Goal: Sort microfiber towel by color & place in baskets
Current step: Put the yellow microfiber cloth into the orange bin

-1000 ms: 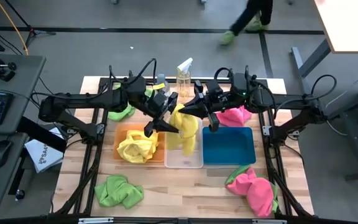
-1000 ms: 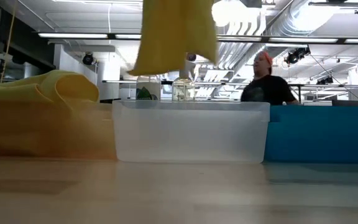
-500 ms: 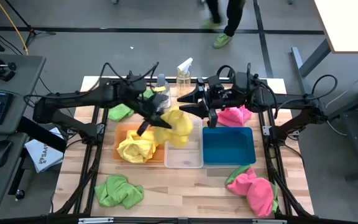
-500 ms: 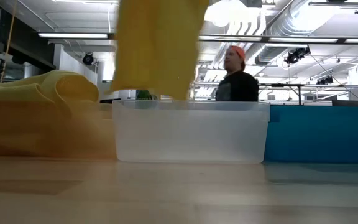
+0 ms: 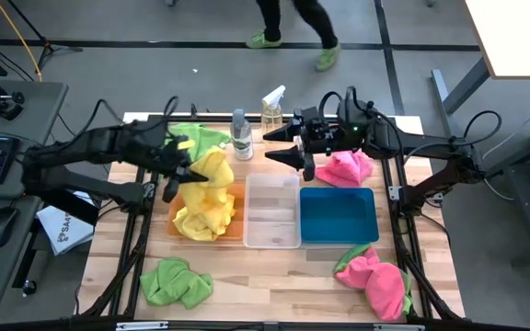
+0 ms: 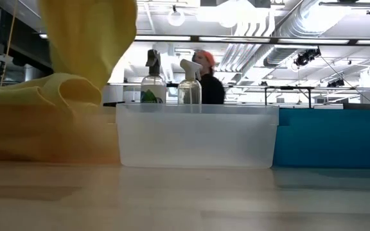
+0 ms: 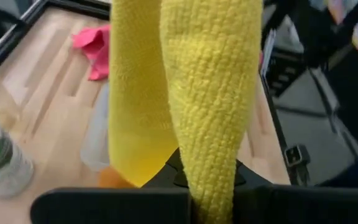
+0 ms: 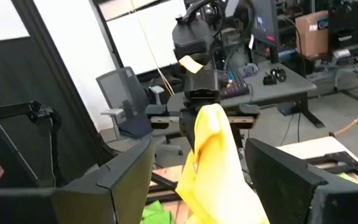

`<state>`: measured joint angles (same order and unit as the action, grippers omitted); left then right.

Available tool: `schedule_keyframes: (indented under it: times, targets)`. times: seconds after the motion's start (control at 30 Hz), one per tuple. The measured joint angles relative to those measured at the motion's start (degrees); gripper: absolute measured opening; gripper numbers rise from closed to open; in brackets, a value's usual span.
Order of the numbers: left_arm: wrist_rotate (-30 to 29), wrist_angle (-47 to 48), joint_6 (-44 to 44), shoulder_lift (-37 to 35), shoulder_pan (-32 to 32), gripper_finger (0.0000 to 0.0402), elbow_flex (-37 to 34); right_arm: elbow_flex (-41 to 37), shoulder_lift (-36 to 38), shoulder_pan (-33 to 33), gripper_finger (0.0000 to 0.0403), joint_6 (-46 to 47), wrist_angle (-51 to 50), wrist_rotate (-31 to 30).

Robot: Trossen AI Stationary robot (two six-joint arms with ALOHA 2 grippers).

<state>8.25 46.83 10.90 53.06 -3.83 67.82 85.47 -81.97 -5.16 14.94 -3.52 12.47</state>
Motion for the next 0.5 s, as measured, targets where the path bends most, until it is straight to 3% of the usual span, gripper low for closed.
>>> schedule_keyframes:
  times: [0.27,0.5]
  targets:
    - [-2.1,-15.8,16.7,-12.6,5.9,0.0000,-22.5,0.0,0.8,-0.2,0.0252,0.0,-2.8,0.0]
    - [-4.8,-18.5,20.5,-11.6,9.6,0.0000,-35.1,0.0,1.1,-0.6,0.0252,0.0,-3.1,0.0]
